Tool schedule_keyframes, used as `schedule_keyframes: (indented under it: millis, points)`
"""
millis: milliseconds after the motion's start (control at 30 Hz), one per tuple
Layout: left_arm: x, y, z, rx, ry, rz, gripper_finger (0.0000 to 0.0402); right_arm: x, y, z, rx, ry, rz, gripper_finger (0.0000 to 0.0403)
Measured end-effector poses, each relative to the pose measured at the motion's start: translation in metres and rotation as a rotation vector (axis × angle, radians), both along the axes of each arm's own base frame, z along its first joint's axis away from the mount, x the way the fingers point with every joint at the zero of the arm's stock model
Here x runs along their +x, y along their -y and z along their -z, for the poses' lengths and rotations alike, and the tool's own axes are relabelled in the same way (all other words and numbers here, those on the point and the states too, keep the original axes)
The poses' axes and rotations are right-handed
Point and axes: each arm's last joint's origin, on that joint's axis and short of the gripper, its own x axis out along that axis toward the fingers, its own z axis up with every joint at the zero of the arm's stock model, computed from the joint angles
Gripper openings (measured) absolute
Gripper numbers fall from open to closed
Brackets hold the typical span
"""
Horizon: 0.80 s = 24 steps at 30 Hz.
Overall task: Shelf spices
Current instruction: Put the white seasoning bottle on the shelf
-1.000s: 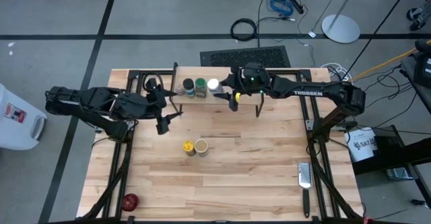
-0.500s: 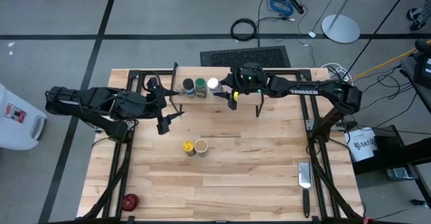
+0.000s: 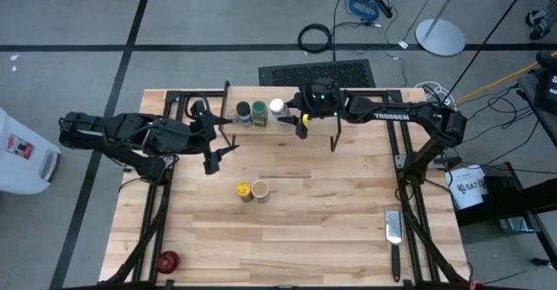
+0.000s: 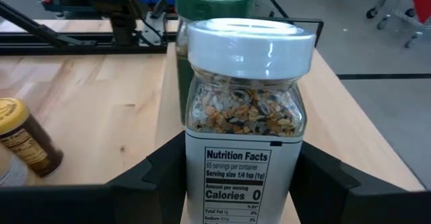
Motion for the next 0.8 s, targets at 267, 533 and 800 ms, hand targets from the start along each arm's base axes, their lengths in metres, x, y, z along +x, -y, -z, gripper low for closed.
schedule_keyframes:
  millis: [267, 533, 800]
  points:
    - [0.0, 0.0, 0.0, 0.0, 0.0, 0.0, 0.0335, -0.0014, 0.0023, -0.0003, 0.016, 0.007, -0.025, 0.0199]
    - [0.0, 0.0, 0.0, 0.0, 0.0, 0.0, 0.0335, -0.003, 0.0048, 0.0008, 0.014, -0.005, -0.019, 0.0199]
    - [0.0, 0.0, 0.0, -0.001, 0.001, 0.0, 0.0335, -0.0062, 0.0097, 0.0019, 0.019, -0.019, -0.029, 0.0199]
